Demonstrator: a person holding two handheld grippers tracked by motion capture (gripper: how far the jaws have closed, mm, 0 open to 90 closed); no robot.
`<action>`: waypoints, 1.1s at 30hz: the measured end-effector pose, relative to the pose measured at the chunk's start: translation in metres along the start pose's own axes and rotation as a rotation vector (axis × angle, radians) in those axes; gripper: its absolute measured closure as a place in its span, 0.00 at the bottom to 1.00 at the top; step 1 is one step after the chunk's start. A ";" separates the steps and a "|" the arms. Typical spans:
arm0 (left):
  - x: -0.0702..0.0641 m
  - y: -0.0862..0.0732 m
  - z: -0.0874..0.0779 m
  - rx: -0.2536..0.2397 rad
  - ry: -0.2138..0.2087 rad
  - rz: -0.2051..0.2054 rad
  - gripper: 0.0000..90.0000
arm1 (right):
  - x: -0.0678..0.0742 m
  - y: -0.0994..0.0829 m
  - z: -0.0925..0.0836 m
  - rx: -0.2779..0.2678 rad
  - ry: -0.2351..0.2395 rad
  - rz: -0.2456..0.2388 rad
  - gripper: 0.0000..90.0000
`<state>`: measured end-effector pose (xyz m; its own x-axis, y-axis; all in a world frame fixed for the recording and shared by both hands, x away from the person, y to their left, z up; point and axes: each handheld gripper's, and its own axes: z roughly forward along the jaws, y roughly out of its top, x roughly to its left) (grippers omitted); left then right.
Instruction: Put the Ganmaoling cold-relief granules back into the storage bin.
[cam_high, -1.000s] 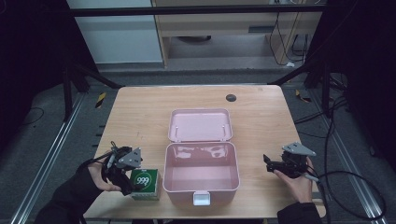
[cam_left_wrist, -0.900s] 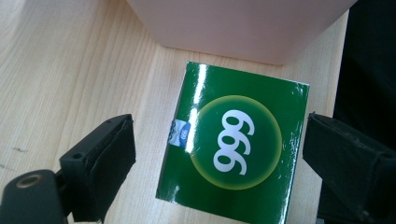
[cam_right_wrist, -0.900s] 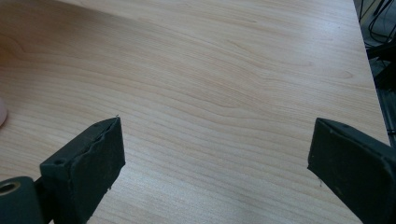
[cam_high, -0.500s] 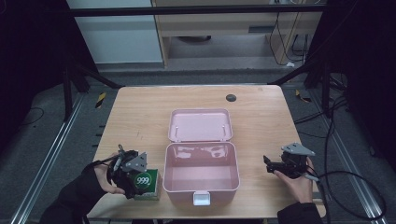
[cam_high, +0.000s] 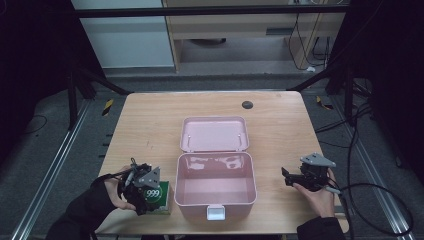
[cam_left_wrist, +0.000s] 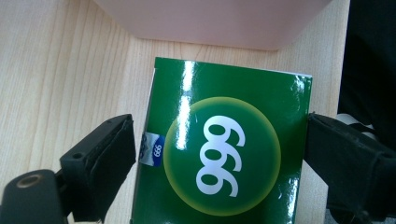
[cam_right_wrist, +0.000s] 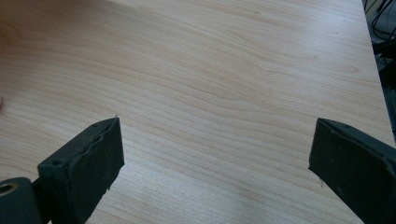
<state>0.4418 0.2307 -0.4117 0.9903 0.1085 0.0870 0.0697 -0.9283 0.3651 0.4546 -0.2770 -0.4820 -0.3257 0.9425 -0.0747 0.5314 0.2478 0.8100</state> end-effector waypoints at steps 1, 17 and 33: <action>0.000 -0.001 0.002 -0.002 -0.003 -0.004 0.10 | 0.001 0.000 0.000 0.006 0.001 0.003 0.04; 0.004 -0.009 0.018 0.004 -0.042 -0.024 0.08 | 0.001 -0.002 0.005 0.031 0.005 -0.023 0.03; 0.008 -0.010 0.022 0.019 -0.064 -0.027 0.15 | 0.002 -0.002 0.005 0.036 0.004 -0.027 0.03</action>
<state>0.4515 0.2331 -0.4346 0.9937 0.1106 0.0174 0.0977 -0.9321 0.3488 0.4566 -0.2743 -0.4869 -0.3436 0.9344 -0.0940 0.5501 0.2814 0.7862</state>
